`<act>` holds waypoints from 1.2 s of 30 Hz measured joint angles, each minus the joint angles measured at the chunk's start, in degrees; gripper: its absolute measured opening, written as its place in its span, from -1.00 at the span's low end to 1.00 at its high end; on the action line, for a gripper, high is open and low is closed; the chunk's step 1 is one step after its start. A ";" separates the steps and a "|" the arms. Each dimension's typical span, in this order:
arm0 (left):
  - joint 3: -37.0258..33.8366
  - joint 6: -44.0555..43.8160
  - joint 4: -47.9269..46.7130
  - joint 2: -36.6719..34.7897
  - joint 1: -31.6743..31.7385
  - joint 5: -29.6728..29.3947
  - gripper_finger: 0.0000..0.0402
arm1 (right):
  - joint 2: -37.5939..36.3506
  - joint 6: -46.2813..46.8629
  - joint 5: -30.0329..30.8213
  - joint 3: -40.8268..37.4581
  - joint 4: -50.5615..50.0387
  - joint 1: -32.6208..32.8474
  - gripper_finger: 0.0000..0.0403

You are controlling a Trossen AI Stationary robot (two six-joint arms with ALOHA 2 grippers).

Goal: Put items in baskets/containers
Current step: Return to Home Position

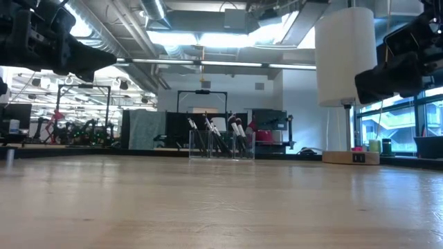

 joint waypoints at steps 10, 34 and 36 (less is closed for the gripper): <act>0.00 0.00 0.00 0.00 0.00 -0.02 -0.83 | 0.02 -0.01 0.02 0.00 -1.48 0.00 -0.82; 0.00 0.00 0.00 0.00 0.00 -0.02 -0.82 | 0.02 -0.01 0.02 0.00 -1.49 0.00 -0.82; 0.00 0.00 0.00 0.00 0.00 -0.02 -0.83 | 0.02 -0.01 0.02 0.00 -1.50 0.00 -0.82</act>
